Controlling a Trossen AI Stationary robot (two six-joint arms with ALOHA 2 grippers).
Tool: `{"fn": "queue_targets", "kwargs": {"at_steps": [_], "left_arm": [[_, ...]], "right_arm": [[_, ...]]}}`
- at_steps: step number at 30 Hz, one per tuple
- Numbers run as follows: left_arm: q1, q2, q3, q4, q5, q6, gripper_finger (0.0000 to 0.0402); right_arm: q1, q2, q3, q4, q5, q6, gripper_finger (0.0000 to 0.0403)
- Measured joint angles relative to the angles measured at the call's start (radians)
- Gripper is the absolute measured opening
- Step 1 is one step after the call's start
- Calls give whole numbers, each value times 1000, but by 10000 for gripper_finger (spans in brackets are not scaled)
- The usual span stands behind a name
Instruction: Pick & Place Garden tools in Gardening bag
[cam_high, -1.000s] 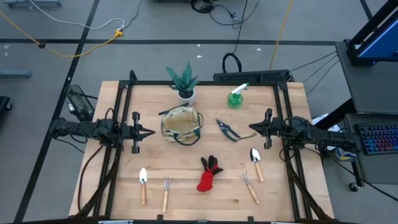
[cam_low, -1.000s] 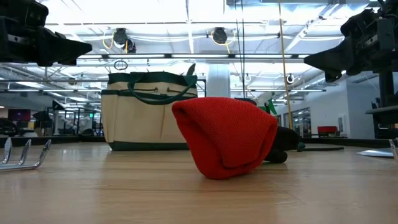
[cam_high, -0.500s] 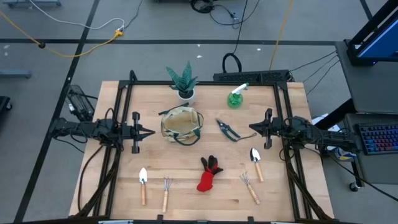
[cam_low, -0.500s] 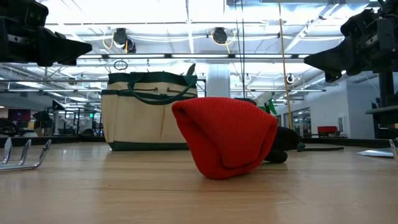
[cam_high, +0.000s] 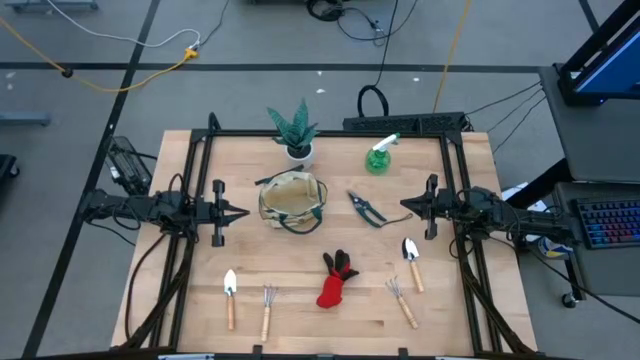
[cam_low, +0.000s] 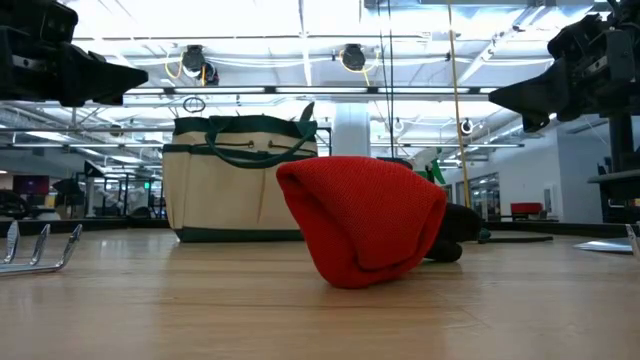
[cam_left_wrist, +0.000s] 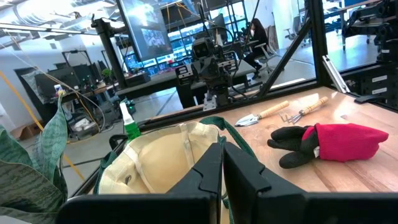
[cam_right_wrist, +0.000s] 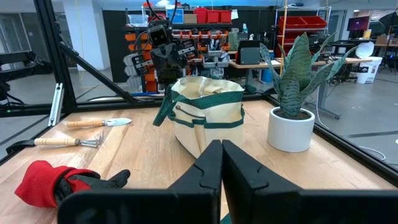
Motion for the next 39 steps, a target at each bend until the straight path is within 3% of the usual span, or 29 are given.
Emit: {"fn": "queue_targets", "kwargs": {"at_steps": [32, 39], "left_arm": [[0, 0, 0, 4, 0, 0, 21], [0, 0, 0, 65, 0, -47, 21]], "right_arm": [[0, 0, 0, 108, 0, 0, 0], [0, 0, 0, 114, 2, -112, 0]]}}
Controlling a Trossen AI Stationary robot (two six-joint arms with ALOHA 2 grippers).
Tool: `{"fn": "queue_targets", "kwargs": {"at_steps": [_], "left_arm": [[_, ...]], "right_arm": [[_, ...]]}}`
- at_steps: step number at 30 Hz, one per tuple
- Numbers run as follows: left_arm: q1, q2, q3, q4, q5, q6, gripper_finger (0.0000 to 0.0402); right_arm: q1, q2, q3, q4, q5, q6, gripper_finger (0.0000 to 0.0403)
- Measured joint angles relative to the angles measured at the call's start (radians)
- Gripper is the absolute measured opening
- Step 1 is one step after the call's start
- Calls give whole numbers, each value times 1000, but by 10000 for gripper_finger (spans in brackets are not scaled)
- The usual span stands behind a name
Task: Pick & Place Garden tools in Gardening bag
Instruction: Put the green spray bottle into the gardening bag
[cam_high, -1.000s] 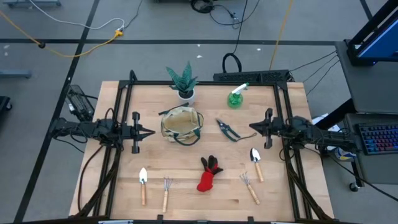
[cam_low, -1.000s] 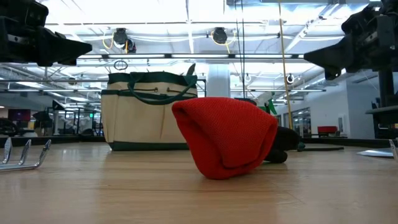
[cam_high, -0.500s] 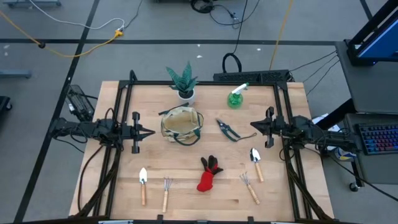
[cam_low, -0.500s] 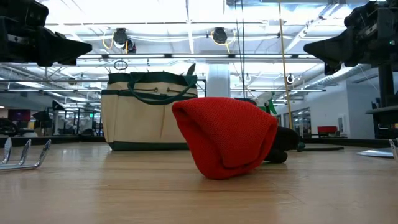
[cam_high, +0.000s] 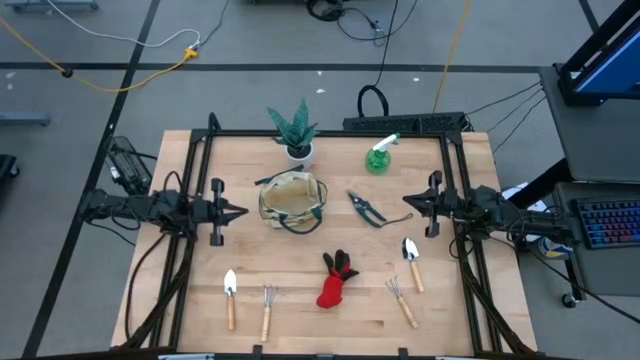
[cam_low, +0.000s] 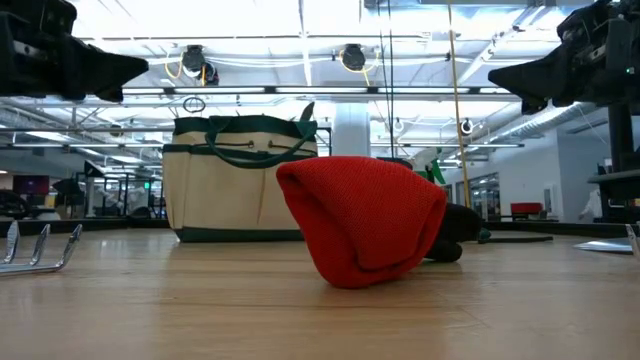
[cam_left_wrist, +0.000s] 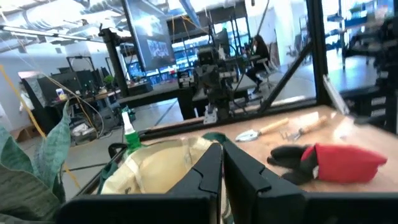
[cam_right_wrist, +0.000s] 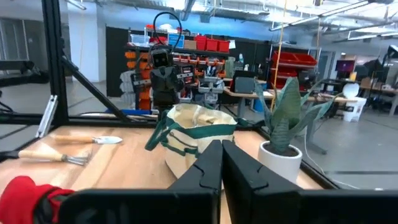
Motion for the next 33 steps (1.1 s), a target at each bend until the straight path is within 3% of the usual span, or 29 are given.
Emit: {"fn": "queue_targets", "kwargs": {"at_steps": [7, 12, 18, 24, 27, 33], "left_arm": [[0, 1, 0, 8, -35, -154, 21], [0, 1, 0, 42, -36, -122, 21], [0, 1, 0, 85, -38, -57, 22], [0, 1, 0, 85, -63, -49, 23], [0, 1, 0, 86, -67, -24, 39], [0, 1, 0, 101, -115, 16, 110]], "right_arm": [[0, 33, 0, 90, 5, -35, 11], [0, 110, 0, 232, 19, -57, 53], [0, 202, 0, 337, 162, -58, 100], [-1, 276, 0, 427, 284, -79, 120], [-1, 307, 0, 475, 334, -80, 120], [-2, 353, 0, 545, 339, -99, 120]]}}
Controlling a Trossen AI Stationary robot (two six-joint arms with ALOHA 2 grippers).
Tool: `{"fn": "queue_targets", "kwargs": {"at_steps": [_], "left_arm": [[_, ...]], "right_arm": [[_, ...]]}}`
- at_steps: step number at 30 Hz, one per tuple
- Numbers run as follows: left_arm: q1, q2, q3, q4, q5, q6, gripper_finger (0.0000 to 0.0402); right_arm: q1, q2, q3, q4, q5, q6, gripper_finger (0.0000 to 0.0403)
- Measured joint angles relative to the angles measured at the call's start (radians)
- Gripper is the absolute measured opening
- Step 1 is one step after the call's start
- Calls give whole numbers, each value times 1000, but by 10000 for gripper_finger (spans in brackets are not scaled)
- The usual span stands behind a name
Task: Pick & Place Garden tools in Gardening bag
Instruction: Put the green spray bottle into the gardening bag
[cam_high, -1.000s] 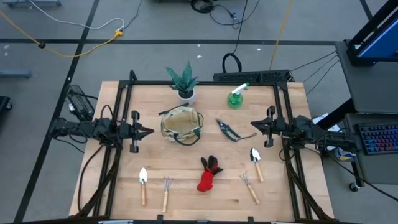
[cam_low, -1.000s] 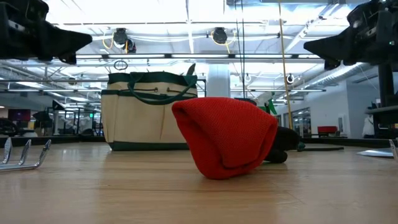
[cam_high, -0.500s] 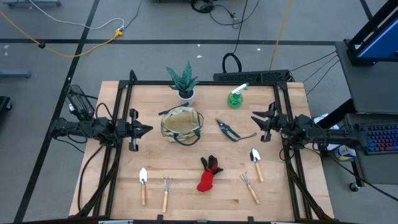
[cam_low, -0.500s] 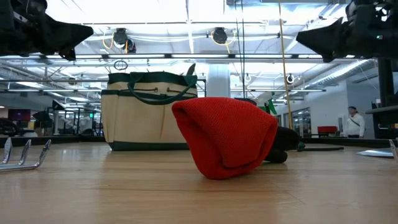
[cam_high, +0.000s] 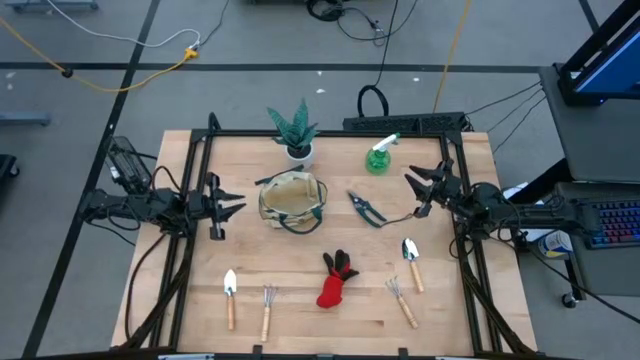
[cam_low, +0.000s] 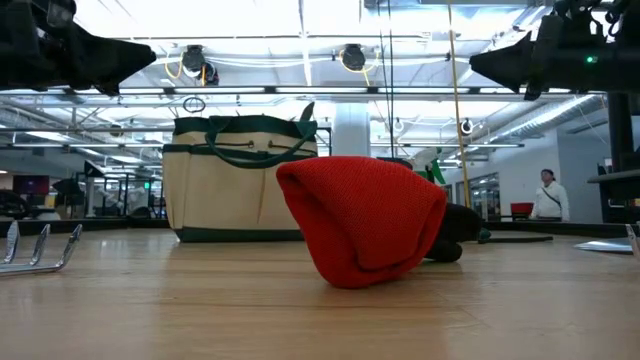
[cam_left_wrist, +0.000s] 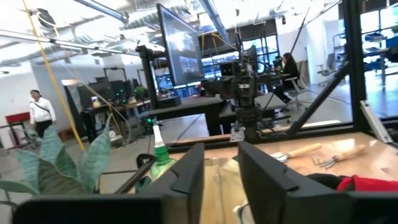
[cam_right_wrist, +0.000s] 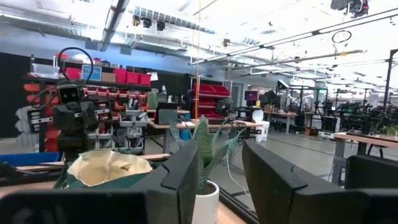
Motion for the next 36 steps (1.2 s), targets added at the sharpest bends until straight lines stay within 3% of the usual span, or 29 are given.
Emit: {"fn": "queue_targets", "kwargs": {"at_steps": [8, 17, 25, 32, 36], "left_arm": [[0, 0, 0, 8, -20, -7, 192], [0, 0, 0, 85, -13, 66, 204], [0, 0, 0, 192, -58, 89, 205], [0, 20, 30, 189, -97, 73, 205], [0, 75, 61, 183, -97, 80, 205]], "right_arm": [[0, 68, 0, 141, -1, -2, 120], [0, 166, 17, 206, -1, -15, 120], [-22, 310, 196, 27, -3, -58, 120], [-135, 384, 387, -293, -4, -112, 120], [-206, 418, 443, -353, -4, -169, 123]]}}
